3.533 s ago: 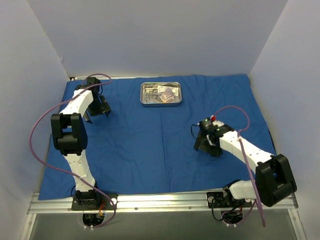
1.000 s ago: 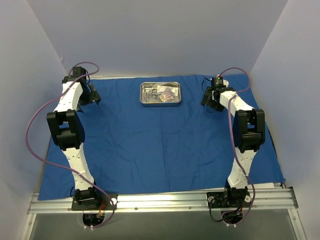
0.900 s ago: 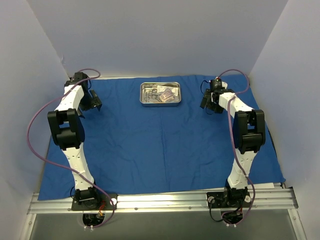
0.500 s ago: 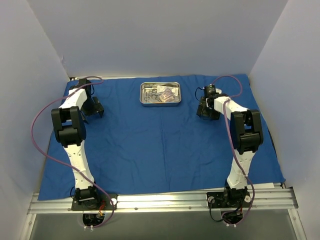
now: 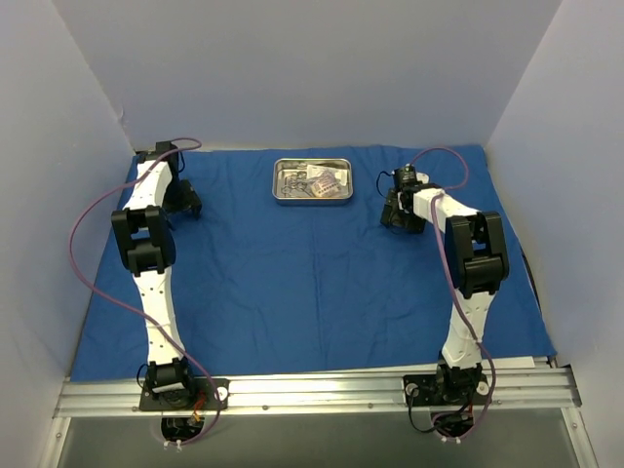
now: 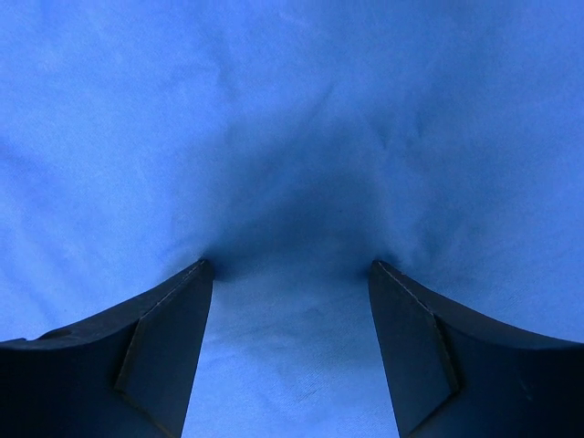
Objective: Open and lay out the surgical kit
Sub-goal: Smooth out the surgical kit at the center of the board.
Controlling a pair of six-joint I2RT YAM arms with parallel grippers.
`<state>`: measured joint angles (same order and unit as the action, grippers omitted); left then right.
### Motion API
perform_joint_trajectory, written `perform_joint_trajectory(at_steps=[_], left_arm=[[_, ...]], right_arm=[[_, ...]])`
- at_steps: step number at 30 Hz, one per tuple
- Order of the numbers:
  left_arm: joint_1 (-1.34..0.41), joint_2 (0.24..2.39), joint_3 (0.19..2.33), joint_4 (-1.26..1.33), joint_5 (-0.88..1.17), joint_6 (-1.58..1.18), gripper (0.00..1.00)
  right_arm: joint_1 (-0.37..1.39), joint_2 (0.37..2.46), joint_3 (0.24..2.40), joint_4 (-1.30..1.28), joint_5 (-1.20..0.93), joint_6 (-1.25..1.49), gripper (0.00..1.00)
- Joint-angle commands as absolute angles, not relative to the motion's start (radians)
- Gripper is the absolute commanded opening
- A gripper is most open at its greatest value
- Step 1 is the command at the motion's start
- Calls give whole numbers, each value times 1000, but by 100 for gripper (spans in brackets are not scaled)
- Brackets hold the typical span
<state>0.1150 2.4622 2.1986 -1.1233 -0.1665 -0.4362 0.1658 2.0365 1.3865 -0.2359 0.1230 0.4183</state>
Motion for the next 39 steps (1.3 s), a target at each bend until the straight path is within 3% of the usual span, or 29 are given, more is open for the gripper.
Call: perform_joint_trajectory(at_steps=[1, 13, 30, 39], left_arm=[[127, 2583, 2293, -1121, -252, -431, 81], [175, 2663, 2441, -1203, -256, -445, 81], [199, 2654, 2434, -1203, -250, -445, 82], [186, 2499, 2413, -1164, -166, -471, 96]], right_arm=[[181, 2111, 1396, -278, 120, 443, 64], [173, 2166, 1480, -290, 71, 451, 64], [-32, 1852, 1043, -281, 115, 525, 65], [-127, 1617, 1108, -339, 216, 528, 65]])
